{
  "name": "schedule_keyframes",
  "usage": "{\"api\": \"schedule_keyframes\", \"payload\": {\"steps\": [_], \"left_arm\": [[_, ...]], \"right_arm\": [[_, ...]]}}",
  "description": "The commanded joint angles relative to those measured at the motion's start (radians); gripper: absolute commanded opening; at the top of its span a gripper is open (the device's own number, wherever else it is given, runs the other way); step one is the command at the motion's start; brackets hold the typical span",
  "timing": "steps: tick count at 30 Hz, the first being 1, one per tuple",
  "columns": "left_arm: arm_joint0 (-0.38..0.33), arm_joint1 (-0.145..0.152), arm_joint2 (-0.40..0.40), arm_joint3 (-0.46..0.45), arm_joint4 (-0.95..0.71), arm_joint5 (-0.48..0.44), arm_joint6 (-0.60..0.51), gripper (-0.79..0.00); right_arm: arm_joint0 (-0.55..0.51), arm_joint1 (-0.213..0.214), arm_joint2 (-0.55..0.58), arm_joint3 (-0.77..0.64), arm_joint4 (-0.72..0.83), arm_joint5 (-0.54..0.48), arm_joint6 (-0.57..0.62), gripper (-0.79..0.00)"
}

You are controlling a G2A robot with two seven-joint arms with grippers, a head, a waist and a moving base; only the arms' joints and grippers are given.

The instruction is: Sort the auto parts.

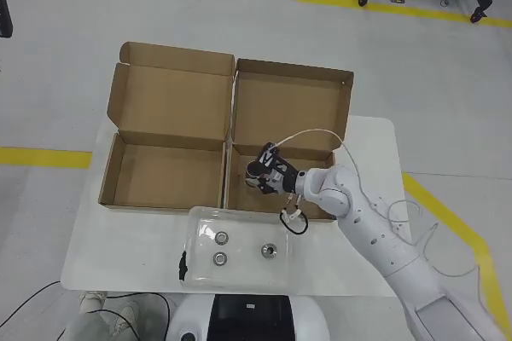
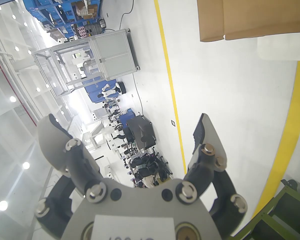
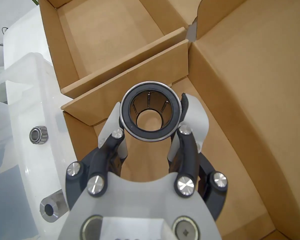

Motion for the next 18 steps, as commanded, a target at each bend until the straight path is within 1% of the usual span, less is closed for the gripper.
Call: {"api": "schedule_keyframes", "payload": {"steps": [1, 10, 14, 15, 16, 17, 18], "left_arm": [[0.000, 0.000, 0.000, 0.000, 0.000, 0.000, 0.000, 0.000], [0.000, 0.000, 0.000, 0.000, 0.000, 0.000, 0.000, 0.000], [0.000, 0.000, 0.000, 0.000, 0.000, 0.000, 0.000, 0.000], [0.000, 0.000, 0.000, 0.000, 0.000, 0.000, 0.000, 0.000], [0.000, 0.000, 0.000, 0.000, 0.000, 0.000, 0.000, 0.000], [0.000, 0.000, 0.000, 0.000, 0.000, 0.000, 0.000, 0.000], [0.000, 0.000, 0.000, 0.000, 0.000, 0.000, 0.000, 0.000]], "right_arm": [[0.016, -0.008, -0.014, 0.022, 0.013, 0.010, 0.018, -0.785], [0.058, -0.033, -0.052, 0.106, 0.029, 0.044, 0.036, -0.785], [0.068, -0.042, -0.061, 0.156, 0.043, 0.016, -0.002, -0.785], [0.072, -0.044, -0.064, 0.164, 0.044, 0.013, -0.005, -0.723], [0.074, -0.047, -0.066, 0.171, 0.048, 0.009, -0.012, -0.619], [0.077, -0.049, -0.067, 0.179, 0.050, 0.006, -0.017, -0.483], [0.080, -0.050, -0.068, 0.185, 0.050, 0.005, -0.021, -0.179]]}}
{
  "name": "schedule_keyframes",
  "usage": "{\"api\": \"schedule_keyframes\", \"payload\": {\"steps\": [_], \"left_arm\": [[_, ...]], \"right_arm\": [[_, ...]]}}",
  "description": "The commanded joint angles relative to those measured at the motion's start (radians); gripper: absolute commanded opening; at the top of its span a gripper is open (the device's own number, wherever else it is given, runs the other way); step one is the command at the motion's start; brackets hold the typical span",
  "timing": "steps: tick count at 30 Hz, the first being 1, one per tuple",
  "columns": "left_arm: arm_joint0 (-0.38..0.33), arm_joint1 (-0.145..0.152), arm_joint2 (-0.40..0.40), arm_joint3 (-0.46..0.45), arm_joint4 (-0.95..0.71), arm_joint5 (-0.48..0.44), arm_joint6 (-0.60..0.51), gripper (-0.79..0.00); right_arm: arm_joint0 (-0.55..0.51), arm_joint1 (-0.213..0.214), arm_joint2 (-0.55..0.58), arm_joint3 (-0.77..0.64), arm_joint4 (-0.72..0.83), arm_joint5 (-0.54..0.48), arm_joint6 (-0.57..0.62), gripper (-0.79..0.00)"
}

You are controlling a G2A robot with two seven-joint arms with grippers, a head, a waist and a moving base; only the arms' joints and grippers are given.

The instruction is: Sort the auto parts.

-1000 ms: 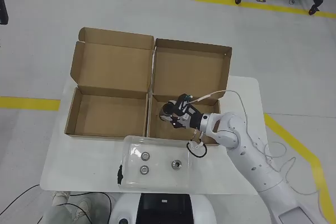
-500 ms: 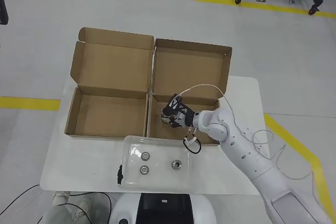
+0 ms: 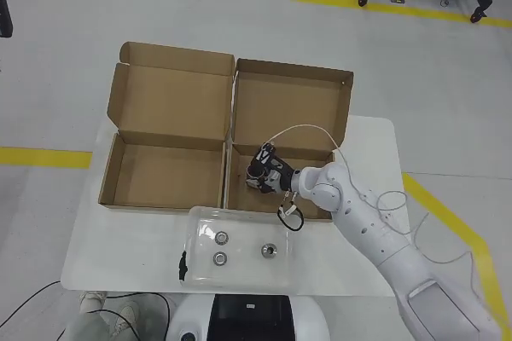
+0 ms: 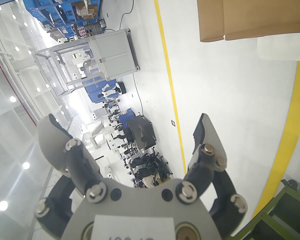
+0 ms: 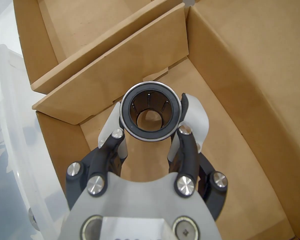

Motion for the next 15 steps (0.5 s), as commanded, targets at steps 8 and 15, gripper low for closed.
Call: {"api": "schedule_keyframes", "payload": {"steps": [8, 15], "left_arm": [[0.000, 0.000, 0.000, 0.000, 0.000, 0.000, 0.000, 0.000], [0.000, 0.000, 0.000, 0.000, 0.000, 0.000, 0.000, 0.000]], "right_arm": [[0.005, -0.004, 0.007, 0.015, 0.001, -0.027, -0.026, 0.000], [-0.020, 0.013, 0.039, -0.080, -0.025, -0.044, -0.012, 0.000]]}}
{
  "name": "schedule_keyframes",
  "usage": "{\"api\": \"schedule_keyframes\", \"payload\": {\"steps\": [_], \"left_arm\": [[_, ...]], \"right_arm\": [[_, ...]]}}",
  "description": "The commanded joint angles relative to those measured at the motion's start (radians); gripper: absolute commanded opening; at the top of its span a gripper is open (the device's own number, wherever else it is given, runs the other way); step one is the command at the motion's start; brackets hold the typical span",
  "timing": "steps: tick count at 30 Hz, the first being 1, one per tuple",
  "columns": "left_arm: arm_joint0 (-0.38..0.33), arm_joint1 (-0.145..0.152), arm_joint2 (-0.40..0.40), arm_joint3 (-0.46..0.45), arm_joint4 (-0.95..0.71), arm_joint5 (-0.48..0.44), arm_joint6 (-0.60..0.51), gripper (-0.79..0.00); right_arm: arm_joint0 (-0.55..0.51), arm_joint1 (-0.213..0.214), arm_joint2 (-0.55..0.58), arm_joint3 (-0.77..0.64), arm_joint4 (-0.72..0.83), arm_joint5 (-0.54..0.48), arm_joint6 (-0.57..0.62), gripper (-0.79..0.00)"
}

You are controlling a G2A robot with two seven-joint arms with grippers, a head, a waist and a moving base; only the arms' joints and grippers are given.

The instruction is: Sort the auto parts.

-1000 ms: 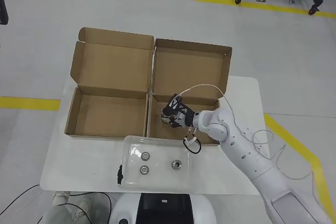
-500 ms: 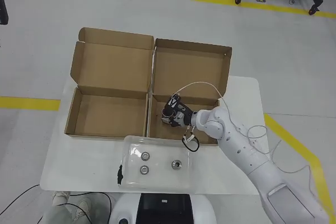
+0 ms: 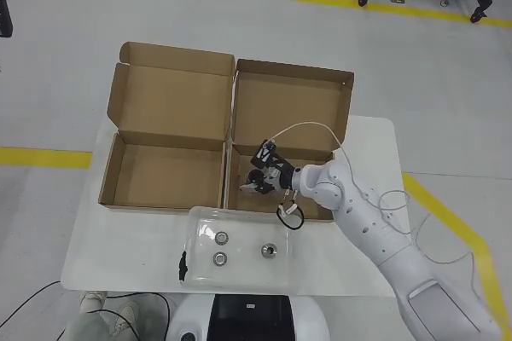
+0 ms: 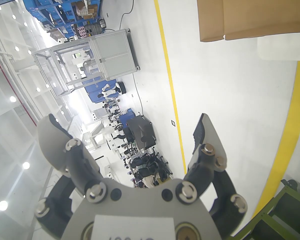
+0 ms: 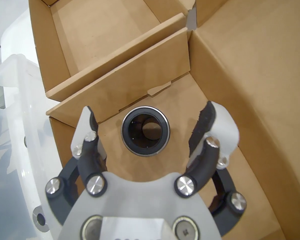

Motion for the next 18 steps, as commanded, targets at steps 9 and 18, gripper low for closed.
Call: {"api": "schedule_keyframes", "payload": {"steps": [9, 18], "left_arm": [[0.000, 0.000, 0.000, 0.000, 0.000, 0.000, 0.000, 0.000], [0.000, 0.000, 0.000, 0.000, 0.000, 0.000, 0.000, 0.000]], "right_arm": [[-0.117, 0.051, 0.085, -0.318, -0.079, -0.015, 0.089, 0.000], [-0.248, 0.096, 0.171, -0.561, -0.118, -0.117, 0.105, 0.000]]}}
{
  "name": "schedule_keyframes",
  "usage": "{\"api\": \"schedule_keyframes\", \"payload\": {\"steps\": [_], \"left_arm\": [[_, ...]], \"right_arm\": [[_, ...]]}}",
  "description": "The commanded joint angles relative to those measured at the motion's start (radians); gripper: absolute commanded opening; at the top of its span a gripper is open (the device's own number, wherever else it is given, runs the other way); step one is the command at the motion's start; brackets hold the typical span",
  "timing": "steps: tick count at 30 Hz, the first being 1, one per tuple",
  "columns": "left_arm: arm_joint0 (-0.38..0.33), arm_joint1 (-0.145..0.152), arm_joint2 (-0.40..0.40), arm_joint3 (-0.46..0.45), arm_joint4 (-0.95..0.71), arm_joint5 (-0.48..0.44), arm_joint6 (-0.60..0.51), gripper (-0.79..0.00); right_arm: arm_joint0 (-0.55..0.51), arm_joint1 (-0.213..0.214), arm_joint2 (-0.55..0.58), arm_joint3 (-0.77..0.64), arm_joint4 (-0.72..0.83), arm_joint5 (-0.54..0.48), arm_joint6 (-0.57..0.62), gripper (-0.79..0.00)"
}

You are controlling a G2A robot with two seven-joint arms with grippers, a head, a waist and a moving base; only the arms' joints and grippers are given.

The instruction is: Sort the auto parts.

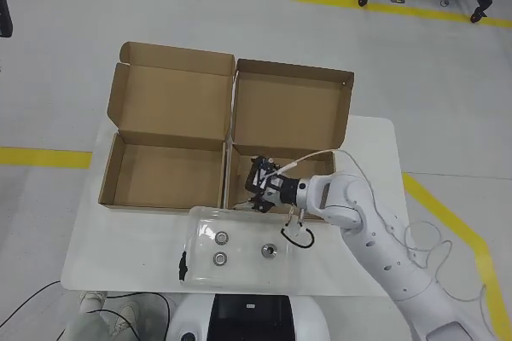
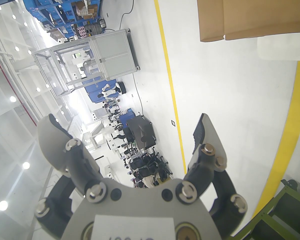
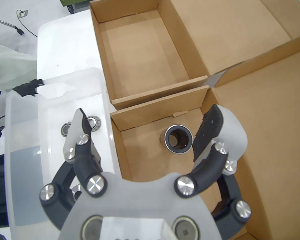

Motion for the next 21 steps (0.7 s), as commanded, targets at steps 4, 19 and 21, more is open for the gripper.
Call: {"api": "schedule_keyframes", "payload": {"steps": [4, 19, 21], "left_arm": [[0.000, 0.000, 0.000, 0.000, 0.000, 0.000, 0.000, 0.000], [0.000, 0.000, 0.000, 0.000, 0.000, 0.000, 0.000, 0.000], [0.000, 0.000, 0.000, 0.000, 0.000, 0.000, 0.000, 0.000]], "right_arm": [[-0.062, 0.022, 0.046, -0.064, -0.016, -0.090, -0.035, 0.000], [-0.272, 0.072, 0.062, -0.123, -0.223, -0.197, -0.107, 0.000], [-0.302, 0.078, 0.063, -0.148, -0.257, -0.189, -0.105, 0.000]]}}
